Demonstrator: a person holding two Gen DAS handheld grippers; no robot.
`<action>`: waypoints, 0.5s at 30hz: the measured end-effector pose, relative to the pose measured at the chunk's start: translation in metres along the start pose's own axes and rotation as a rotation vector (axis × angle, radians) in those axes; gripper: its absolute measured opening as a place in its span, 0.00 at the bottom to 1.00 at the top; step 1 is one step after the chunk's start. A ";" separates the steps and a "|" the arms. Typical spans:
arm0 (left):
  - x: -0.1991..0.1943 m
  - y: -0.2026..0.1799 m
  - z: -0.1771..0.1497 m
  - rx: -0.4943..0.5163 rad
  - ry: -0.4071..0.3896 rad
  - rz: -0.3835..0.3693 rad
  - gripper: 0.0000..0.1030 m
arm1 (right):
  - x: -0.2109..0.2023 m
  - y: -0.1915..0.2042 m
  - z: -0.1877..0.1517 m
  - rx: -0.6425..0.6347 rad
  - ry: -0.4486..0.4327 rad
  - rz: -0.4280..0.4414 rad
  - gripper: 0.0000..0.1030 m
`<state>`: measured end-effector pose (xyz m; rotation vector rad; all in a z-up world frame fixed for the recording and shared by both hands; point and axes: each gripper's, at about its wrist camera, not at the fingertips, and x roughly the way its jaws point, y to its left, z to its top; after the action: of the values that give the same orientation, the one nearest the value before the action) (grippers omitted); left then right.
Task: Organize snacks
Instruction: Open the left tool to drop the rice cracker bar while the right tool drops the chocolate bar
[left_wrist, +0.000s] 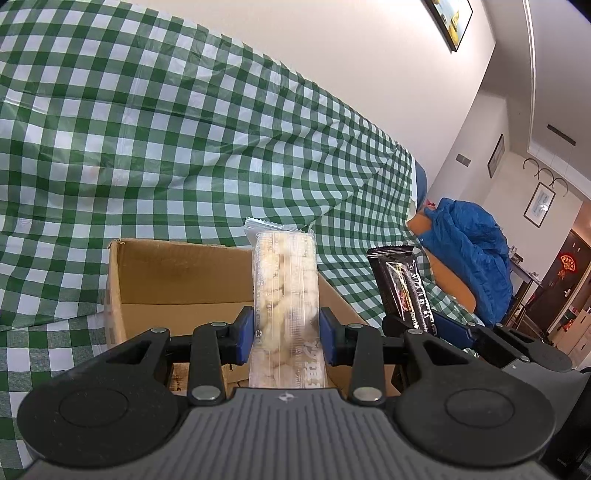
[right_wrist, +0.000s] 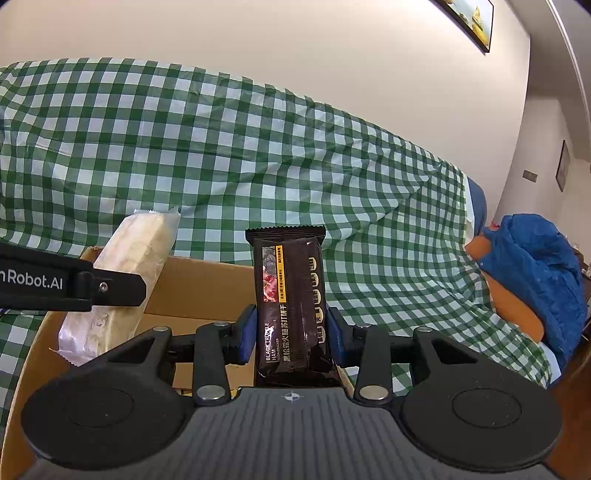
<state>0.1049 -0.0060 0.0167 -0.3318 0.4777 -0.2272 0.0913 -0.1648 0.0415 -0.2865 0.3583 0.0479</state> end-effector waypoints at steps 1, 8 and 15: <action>0.000 0.001 0.000 0.001 0.000 0.000 0.39 | 0.000 0.000 0.000 -0.001 -0.001 0.001 0.40; 0.000 0.000 0.001 0.001 0.001 -0.006 0.39 | 0.001 0.000 0.001 -0.008 0.004 0.007 0.40; -0.001 0.001 0.004 -0.030 -0.009 0.023 0.60 | 0.010 0.009 -0.001 -0.059 0.042 0.002 0.56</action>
<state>0.1060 -0.0041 0.0198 -0.3566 0.4767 -0.1963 0.0989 -0.1570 0.0345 -0.3460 0.3990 0.0547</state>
